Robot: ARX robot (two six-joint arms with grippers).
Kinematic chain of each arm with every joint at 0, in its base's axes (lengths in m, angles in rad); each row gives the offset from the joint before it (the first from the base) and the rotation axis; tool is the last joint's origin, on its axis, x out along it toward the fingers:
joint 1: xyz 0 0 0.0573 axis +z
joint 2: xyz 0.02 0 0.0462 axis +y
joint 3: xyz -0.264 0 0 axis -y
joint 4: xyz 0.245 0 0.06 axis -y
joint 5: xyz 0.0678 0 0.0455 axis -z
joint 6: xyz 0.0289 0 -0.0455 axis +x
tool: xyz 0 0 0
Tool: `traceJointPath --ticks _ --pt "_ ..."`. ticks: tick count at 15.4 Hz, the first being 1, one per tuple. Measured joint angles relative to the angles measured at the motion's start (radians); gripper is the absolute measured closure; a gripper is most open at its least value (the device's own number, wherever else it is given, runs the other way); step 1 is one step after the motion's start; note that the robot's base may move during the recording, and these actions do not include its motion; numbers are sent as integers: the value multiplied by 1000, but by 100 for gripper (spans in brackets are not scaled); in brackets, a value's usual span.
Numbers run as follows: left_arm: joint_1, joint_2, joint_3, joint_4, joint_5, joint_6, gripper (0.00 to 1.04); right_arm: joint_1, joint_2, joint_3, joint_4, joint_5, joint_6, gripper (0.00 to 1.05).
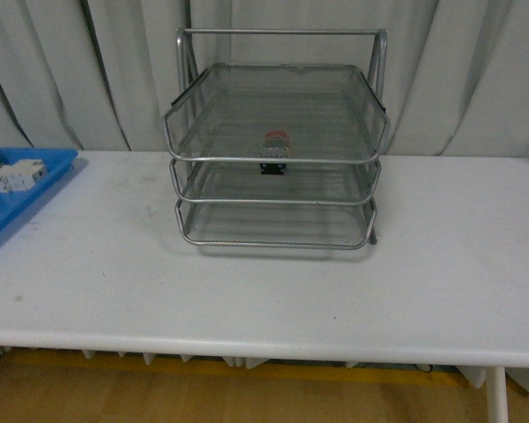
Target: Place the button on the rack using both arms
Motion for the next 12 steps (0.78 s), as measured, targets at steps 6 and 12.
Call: traceJointPath --ticks 6,12 --pt "0 0 0 0 0 0 7 0 0 0 0 0 0 6" --pt "0 0 0 0 0 0 7 0 0 0 0 0 0 6"
